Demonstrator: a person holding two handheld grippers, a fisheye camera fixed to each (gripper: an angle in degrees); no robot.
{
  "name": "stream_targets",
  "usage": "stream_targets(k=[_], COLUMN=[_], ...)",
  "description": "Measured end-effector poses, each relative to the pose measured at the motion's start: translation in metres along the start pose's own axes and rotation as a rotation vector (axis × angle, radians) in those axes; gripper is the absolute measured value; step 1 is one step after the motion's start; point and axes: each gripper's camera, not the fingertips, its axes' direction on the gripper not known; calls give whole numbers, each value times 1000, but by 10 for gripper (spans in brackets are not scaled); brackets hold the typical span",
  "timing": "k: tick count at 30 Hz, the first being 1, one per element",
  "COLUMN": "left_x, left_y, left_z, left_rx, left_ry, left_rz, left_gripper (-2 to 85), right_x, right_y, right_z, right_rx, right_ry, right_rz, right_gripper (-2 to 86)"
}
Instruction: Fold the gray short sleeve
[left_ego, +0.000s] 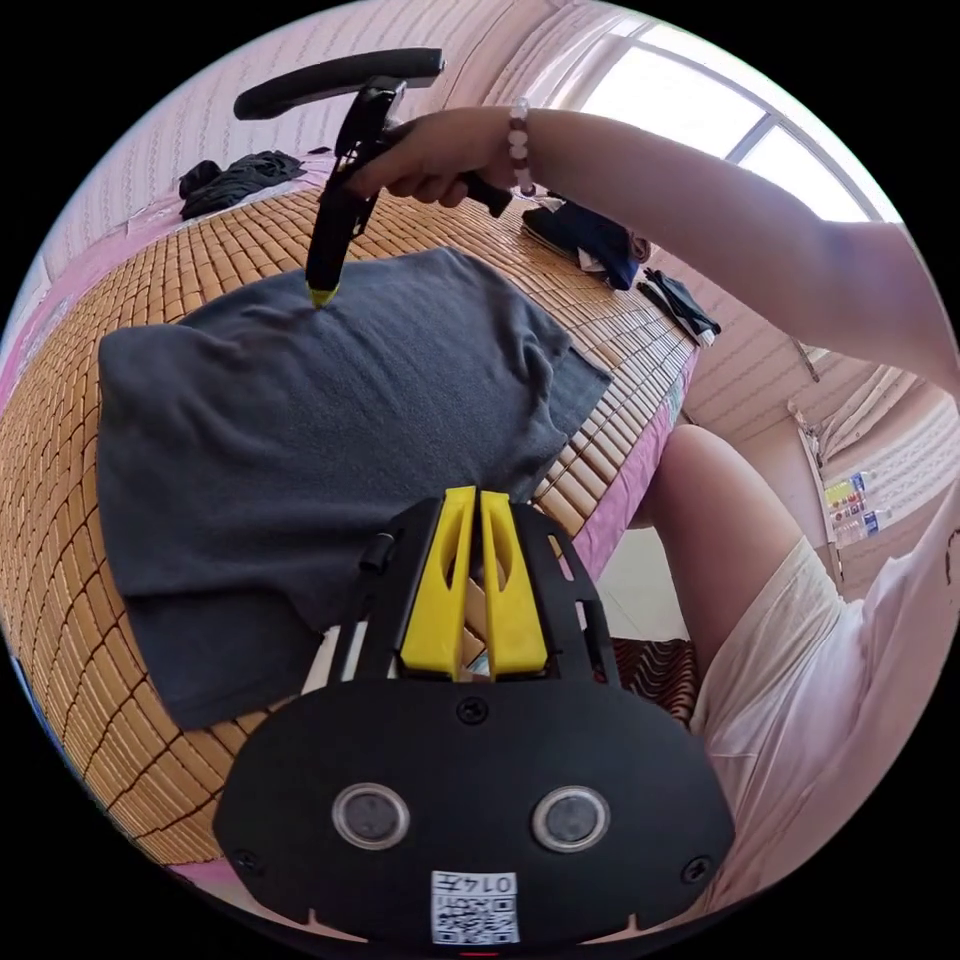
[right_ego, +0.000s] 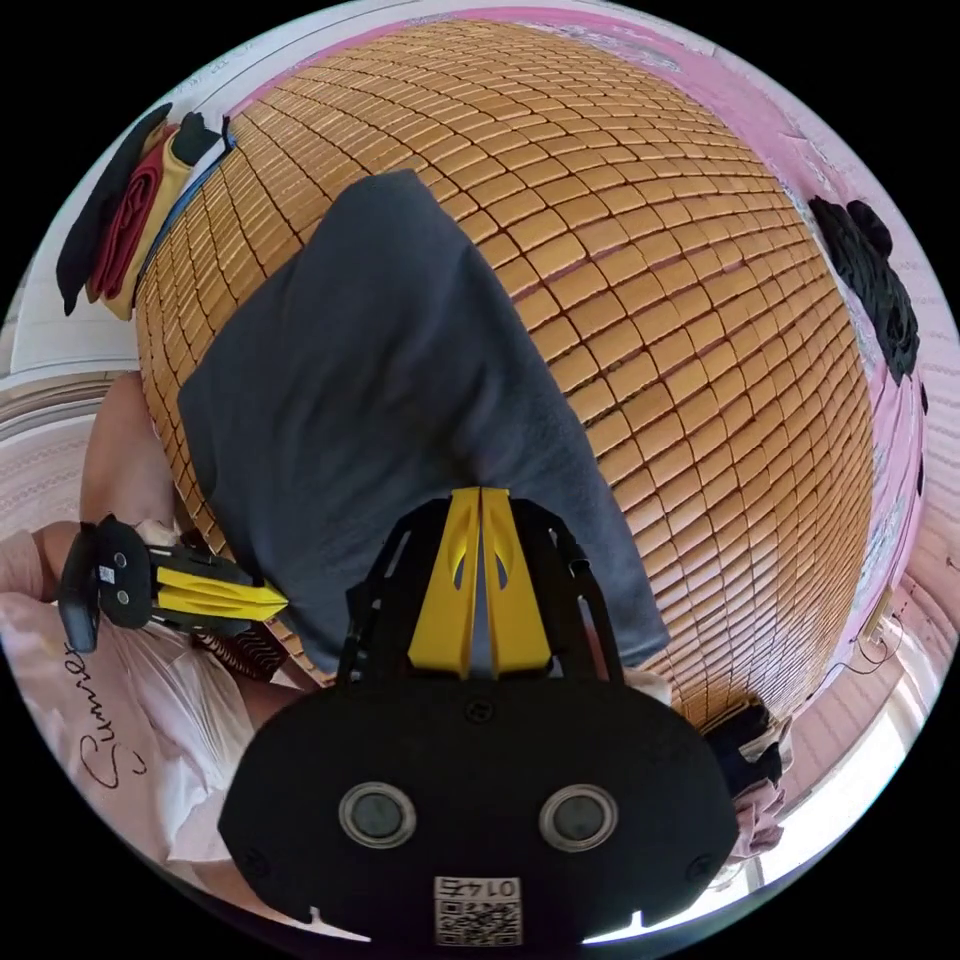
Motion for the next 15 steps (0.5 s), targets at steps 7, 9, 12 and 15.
stream_targets(k=[7,9,12,15], left_x=[6,12,30,43], left_y=[3,6,13,10], left_z=[12,10,0,-1], left_rx=[13,51,165,216], left_ry=[-11,-20,-4,-25], left_rz=[7,12,92,127], left_gripper=[9,39,60,90], right_x=[42,51,51,33], right_y=[28,71,173,284], right_z=[14,1,3,42], right_rx=[30,167,353,334], right_ry=[-101,-163,-220,-144], right_rz=[36,103,239,460], right_gripper=[-9,-8,-3,38])
